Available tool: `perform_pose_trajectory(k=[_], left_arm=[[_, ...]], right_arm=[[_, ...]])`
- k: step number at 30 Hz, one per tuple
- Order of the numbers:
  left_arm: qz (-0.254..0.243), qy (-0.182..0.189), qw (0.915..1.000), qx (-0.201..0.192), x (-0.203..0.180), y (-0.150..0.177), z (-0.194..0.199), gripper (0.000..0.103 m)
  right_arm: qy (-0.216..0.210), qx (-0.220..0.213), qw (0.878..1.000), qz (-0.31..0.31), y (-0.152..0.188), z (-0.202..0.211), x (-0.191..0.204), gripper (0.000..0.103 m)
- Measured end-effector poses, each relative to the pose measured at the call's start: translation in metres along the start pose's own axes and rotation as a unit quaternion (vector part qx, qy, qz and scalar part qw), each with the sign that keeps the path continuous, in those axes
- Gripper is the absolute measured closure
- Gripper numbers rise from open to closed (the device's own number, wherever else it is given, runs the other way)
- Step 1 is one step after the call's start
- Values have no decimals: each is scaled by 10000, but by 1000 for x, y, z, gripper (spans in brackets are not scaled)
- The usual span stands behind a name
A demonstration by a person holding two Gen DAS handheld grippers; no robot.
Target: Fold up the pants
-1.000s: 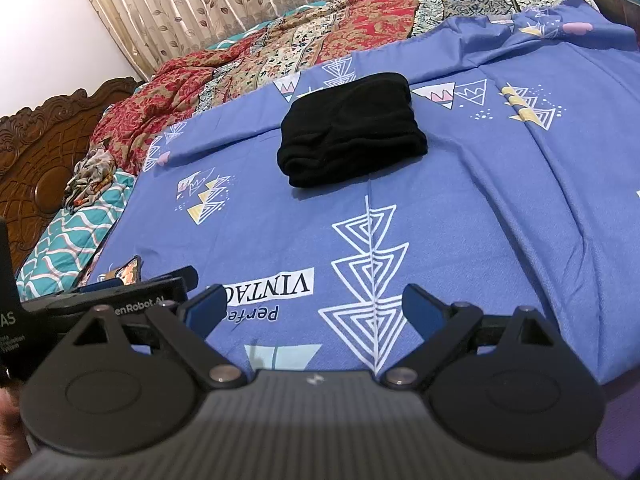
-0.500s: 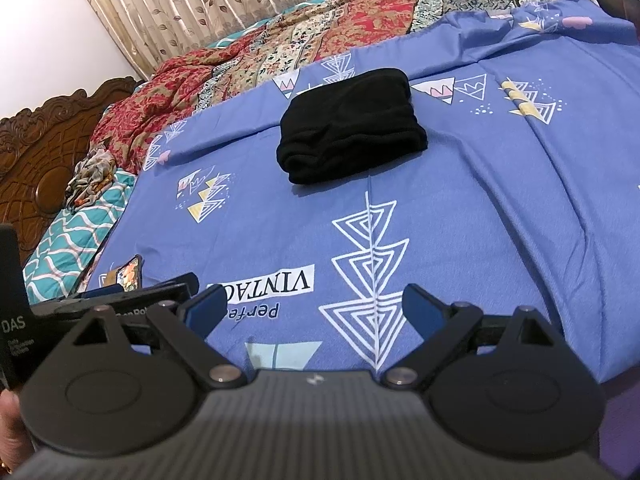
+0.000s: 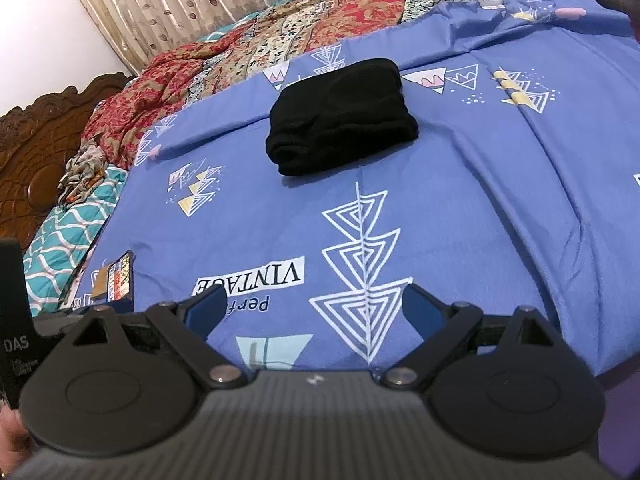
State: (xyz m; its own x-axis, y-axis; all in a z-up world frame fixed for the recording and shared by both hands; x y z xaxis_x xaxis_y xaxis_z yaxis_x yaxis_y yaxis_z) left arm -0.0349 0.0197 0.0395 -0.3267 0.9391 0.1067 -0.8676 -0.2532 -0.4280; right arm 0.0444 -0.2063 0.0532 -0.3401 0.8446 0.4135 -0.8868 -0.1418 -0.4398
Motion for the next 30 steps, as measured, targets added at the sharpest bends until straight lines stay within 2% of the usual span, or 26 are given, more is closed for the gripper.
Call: perform_pose_trajectory(k=[9,19,30], left_arm=[[6,109,9995,287,-5,6,-7,0],[-342,259,9968,681,-26,16,-19,0],[-552,186,9951,805,-41,17,-25,0]], right_arm=[[77,-159,9998,-87,-5,3,-9,7],[104,-163,9994,-288,-5,1,-23,7],[20,-85,9989,-453,-7,-1,-39,7]])
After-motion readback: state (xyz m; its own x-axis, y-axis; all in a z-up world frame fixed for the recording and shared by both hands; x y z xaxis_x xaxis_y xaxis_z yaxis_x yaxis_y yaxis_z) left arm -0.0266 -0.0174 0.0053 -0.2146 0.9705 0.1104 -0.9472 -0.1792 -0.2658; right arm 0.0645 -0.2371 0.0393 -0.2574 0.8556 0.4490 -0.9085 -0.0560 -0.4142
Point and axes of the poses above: each gripper's, at about its wrist camera, not at the fingertips, and z roughly against the way its jaws point, x to its left, y to its underside, the point moved 6 cm from there along -z, roughly the way its jaws point, and after that the axes turned 12 degrees about x, right-handed, at the moved point
